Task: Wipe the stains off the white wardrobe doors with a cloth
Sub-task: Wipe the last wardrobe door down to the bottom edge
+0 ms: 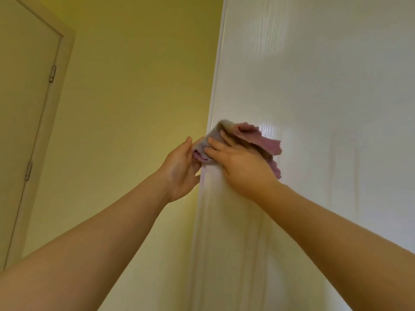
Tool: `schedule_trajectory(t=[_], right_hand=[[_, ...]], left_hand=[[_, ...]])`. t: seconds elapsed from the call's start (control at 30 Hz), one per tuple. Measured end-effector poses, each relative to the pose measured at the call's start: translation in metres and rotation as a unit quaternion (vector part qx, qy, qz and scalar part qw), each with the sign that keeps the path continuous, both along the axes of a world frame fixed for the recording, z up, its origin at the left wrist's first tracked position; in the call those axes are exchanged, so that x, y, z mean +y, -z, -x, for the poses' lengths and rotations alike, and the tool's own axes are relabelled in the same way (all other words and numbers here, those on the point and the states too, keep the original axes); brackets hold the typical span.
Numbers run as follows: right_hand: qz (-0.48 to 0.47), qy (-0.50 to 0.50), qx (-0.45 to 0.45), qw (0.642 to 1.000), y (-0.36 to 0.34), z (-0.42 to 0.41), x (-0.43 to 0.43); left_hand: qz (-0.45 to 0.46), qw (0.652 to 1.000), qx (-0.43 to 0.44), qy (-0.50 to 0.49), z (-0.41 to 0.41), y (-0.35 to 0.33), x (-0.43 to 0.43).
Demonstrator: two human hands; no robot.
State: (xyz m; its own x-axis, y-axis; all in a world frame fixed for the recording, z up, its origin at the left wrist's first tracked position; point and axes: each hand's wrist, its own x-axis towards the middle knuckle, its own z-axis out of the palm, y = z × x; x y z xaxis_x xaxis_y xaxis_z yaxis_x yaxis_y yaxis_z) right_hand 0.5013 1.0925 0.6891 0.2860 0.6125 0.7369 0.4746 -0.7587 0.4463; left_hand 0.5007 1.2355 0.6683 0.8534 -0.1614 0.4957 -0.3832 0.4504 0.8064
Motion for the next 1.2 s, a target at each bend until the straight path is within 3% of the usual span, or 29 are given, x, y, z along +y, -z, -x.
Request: schedule_trajectory(t=[0.1,0.17,0.27,0.33,0.4,0.43,0.5,0.53,0.57,0.6,0.67,0.7,0.8,0.87,0.93,1.0,1.07,1.13,1.2], right_hand=[[0.111,-0.018,0.052,0.992,0.043,-0.001,-0.006],[0.118,-0.026,0.094,0.988,0.062,0.014,-0.016],[0.046,-0.035,0.016,0.998,0.035,0.006,-0.012],[-0.005,0.021,0.021,1.0,0.022,0.006,-0.002],[0.065,0.048,-0.008,0.997,0.035,0.004,-0.001],[0.113,0.024,-0.022,0.993,0.048,0.004,-0.004],[0.125,-0.07,0.074,0.987,0.069,0.011,-0.012],[0.111,-0.098,0.088,0.985,0.063,0.013,-0.016],[0.091,-0.089,0.036,0.991,0.046,0.006,-0.019],[0.043,-0.061,-0.008,0.997,0.029,-0.002,-0.021],[-0.051,-0.01,-0.004,0.999,-0.005,-0.004,-0.019],[-0.051,0.004,-0.026,0.998,-0.009,0.0,-0.017],[0.098,-0.01,-0.07,0.993,0.018,0.003,-0.024],[0.179,-0.02,-0.045,0.983,0.034,0.008,-0.033],[0.14,-0.001,-0.009,0.99,0.015,0.013,-0.039],[0.016,-0.015,-0.015,1.0,-0.021,0.005,-0.048],[-0.09,0.0,-0.046,0.995,-0.048,0.005,-0.051],[-0.106,0.004,-0.059,0.993,-0.041,0.004,-0.048],[-0.032,-0.018,-0.072,0.997,-0.016,-0.006,-0.052]], left_hand=[[0.011,1.0,0.004,0.013,0.002,0.005,0.002],[-0.005,1.0,0.002,0.0,0.002,0.007,0.003],[-0.009,1.0,0.02,0.003,0.003,0.01,0.004],[-0.009,1.0,0.027,0.005,0.007,0.012,0.004],[-0.001,0.999,0.03,0.012,0.007,0.013,0.005],[-0.006,0.999,0.031,0.012,0.007,0.012,0.006],[-0.03,0.999,0.026,-0.004,0.007,0.011,0.007],[-0.04,0.999,0.025,-0.015,0.006,0.011,0.007],[-0.046,0.998,0.025,-0.033,0.004,0.01,0.007],[-0.057,0.997,0.022,-0.056,0.005,0.009,0.005],[-0.088,0.988,-0.006,-0.129,0.009,0.007,-0.003],[-0.101,0.98,-0.023,-0.172,0.011,0.005,-0.007],[-0.099,0.96,-0.066,-0.255,0.01,0.001,-0.018],[-0.104,0.95,-0.09,-0.28,0.008,-0.001,-0.021],[-0.12,0.936,-0.121,-0.308,-0.001,-0.003,-0.023],[-0.183,0.897,-0.174,-0.363,-0.003,-0.006,-0.026],[-0.285,0.815,-0.24,-0.444,-0.008,-0.009,-0.029],[-0.354,0.735,-0.253,-0.519,-0.011,-0.009,-0.028],[-0.39,0.672,-0.252,-0.577,-0.015,-0.009,-0.03]])
